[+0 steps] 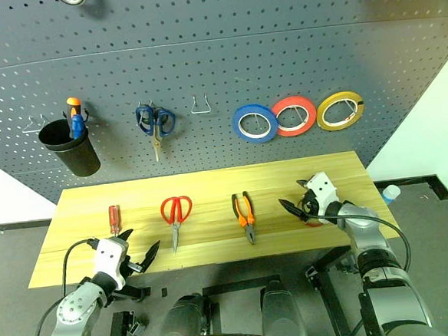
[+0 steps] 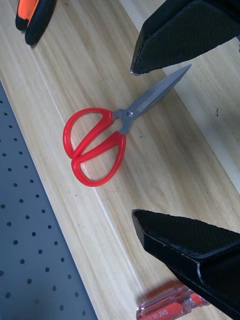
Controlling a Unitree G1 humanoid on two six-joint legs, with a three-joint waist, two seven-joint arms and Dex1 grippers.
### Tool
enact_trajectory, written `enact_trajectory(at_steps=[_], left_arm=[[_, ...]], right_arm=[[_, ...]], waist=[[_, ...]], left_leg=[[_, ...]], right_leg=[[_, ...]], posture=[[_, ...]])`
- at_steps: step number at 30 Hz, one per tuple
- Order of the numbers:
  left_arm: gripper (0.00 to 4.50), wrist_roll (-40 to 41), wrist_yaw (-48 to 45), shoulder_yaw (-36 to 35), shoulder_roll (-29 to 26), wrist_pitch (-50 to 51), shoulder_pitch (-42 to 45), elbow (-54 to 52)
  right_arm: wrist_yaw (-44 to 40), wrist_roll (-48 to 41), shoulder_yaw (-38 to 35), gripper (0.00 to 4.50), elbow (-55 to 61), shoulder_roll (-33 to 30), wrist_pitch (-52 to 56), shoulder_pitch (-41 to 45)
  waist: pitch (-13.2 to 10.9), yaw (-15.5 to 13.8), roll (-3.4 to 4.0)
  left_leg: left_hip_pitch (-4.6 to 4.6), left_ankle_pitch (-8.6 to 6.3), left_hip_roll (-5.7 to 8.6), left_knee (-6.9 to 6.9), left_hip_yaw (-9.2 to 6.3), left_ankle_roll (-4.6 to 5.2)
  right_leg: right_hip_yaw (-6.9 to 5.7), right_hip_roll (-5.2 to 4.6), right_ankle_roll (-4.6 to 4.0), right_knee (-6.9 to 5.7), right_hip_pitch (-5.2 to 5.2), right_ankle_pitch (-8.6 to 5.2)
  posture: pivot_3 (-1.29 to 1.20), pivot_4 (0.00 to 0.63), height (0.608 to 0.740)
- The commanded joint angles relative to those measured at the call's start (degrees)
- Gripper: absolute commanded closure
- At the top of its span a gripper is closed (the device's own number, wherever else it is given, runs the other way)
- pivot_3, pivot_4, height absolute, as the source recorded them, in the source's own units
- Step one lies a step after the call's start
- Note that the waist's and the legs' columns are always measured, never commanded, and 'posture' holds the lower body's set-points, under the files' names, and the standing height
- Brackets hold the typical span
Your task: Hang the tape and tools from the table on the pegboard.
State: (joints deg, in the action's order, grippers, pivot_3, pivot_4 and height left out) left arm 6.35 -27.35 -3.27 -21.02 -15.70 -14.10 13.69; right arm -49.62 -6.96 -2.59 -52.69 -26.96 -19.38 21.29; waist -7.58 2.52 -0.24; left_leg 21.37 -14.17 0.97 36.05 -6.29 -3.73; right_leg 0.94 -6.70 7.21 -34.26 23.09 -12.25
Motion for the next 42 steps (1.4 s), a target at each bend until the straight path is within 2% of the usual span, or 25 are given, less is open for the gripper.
enact_trajectory(at_steps=[1, 35, 42], left_arm=[[0.00, -0.04, 0.13, -0.93, -0.44, -1.04, -0.14, -0.84], [0.00, -0.80, -0.08, -0.46, -0.39, -1.42, -1.03, -0.86], [0.00, 0.05, -4.53, 1.29, -1.37, -0.09, 1.73, -0.80]], right_arm=[[-0.33, -0.05, -0.74, 0.02, -0.47, -0.19, -2.01, 0.89], [-0.85, 0.96, -0.63, 0.02, -2.21, -1.42, -4.41, -0.60], [-1.35, 4.95, 1.92, 0.02, -1.43, -4.01, -4.59, -0.61]], waist=[[0.01, 0.02, 0.00], [0.05, 0.05, -0.01], [0.08, 0.03, 0.02]], left_leg=[[0.00, 0.00, 0.00, 0.00, 0.00, 0.00], [-0.04, 0.00, 0.00, 0.04, 0.00, 0.00], [-0.04, 0.00, 0.00, 0.04, 0.00, 0.00]], right_leg=[[0.00, 0.00, 0.00, 0.00, 0.00, 0.00], [0.02, 0.01, -0.01, -0.06, -0.01, 0.00], [0.02, 0.01, -0.01, -0.06, -0.01, 0.00]], posture=[[-0.03, 0.054, 0.740], [-0.04, 0.063, 0.740], [-0.05, 0.054, 0.740]])
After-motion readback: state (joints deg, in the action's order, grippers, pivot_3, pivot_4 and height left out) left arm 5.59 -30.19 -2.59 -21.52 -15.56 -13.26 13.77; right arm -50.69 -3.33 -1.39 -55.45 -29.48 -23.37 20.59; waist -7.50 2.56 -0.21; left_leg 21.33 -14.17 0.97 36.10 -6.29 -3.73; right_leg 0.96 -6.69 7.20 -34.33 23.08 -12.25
